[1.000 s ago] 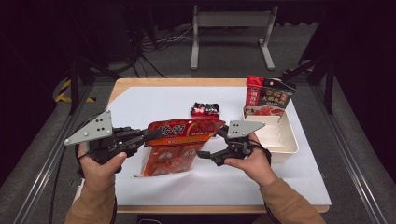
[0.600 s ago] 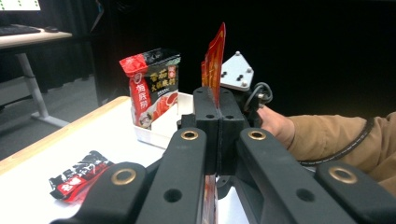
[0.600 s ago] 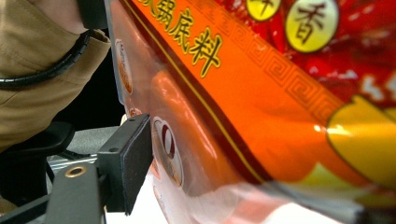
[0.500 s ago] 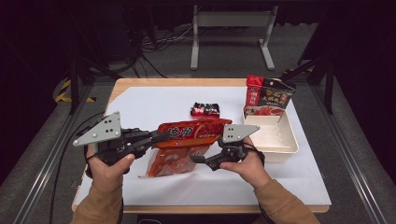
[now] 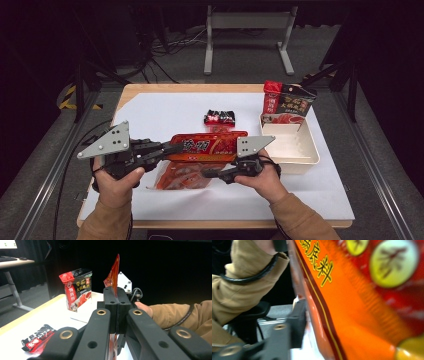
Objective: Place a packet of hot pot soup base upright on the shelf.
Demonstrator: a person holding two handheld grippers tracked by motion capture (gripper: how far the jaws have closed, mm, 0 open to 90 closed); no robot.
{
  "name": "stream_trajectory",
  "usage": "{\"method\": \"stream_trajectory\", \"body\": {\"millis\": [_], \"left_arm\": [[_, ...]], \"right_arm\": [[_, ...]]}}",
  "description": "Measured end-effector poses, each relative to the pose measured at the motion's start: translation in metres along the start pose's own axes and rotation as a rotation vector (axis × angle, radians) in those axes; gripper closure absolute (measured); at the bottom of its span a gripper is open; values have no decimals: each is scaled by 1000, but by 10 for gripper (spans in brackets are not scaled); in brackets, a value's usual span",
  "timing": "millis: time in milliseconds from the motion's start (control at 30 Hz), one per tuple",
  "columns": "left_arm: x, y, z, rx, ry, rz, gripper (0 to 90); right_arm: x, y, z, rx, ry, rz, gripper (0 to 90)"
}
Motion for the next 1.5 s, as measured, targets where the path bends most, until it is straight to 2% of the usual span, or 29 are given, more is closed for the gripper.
{"method": "stream_trajectory", "body": {"millis": [33,200,333,500,667,800,900,967,1067,1133,1233,1433,1500], "left_arm": [[0,0,0,1,-2,4,900],[2,2,-1,-2,6,15,900],[5,3,-2,-14,18,13,900],[7,4,-2,5,15,48,900],[15,5,-6,0,48,43,897],[16,4,-6,32,51,109,831],[18,6,-7,41,55,143,700],[21,6,-8,50,53,176,576],[25,5,-10,71,50,224,495],[26,5,-11,75,51,234,429],[31,7,-14,89,56,267,373],[39,12,-19,99,81,292,332],[43,12,-21,119,91,313,312]], "right_arm": [[0,1,0,3,4,7,656],[2,2,4,24,18,0,693],[4,5,7,36,44,-26,700],[4,10,14,66,56,-54,704],[6,16,21,100,72,-71,706],[4,22,25,143,74,-106,707],[0,28,26,147,54,-121,707],[-2,34,28,145,49,-133,707],[-4,42,34,144,41,-158,707],[-6,49,40,148,35,-181,707],[-9,60,46,146,26,-209,706],[-15,77,56,147,17,-254,707],[-17,84,59,148,11,-271,706]]}}
Point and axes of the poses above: each handheld gripper's, and its own axes: y roughly backward along the jaws, z roughly out of its top, x roughly to its left, the point moved 1 cm from there along -y, roughly forward along the jaws, and after that the axes turned 8 degrees about -z, right-handed, at the moved point
